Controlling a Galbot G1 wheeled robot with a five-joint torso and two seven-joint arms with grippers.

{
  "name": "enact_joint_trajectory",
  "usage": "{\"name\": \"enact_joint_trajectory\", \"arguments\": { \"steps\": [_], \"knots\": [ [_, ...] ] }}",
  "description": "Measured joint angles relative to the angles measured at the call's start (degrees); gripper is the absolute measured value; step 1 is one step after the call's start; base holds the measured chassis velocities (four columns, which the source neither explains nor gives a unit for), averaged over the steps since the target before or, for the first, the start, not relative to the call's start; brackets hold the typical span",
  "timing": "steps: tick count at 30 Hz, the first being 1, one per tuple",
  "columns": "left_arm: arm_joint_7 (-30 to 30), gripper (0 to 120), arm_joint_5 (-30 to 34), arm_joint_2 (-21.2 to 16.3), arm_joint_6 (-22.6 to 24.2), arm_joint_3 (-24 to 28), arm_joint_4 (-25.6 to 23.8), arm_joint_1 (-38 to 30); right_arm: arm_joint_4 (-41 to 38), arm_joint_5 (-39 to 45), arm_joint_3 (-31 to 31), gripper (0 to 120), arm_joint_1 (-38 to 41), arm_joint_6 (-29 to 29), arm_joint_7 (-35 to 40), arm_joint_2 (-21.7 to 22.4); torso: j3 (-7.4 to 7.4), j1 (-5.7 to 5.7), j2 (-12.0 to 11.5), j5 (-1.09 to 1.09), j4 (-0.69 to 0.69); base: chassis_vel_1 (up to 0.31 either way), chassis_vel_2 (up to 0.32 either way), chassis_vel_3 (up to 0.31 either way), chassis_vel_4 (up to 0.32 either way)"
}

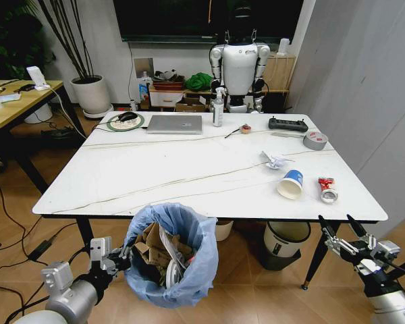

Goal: Pick up the trash bin and place the trash from the table into it.

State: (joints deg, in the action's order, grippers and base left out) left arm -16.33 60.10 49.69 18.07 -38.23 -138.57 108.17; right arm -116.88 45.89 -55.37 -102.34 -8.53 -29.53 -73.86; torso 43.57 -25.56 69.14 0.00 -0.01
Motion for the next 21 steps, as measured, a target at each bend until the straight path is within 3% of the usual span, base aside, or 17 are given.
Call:
{"name": "enact_joint_trajectory", "arguments": {
  "steps": [21],
  "knots": [
    [0.23, 0, -0.98, 1.09, 0.05, 0.78, -0.12, 0.59, 0.50, 0.74, -0.16, 100, 0.28, 0.20, -0.08, 0.76, 0.00, 0.00, 0.00, 0.00, 0.00, -0.054, -0.058, 0.064, 0.062]
  ]
}}
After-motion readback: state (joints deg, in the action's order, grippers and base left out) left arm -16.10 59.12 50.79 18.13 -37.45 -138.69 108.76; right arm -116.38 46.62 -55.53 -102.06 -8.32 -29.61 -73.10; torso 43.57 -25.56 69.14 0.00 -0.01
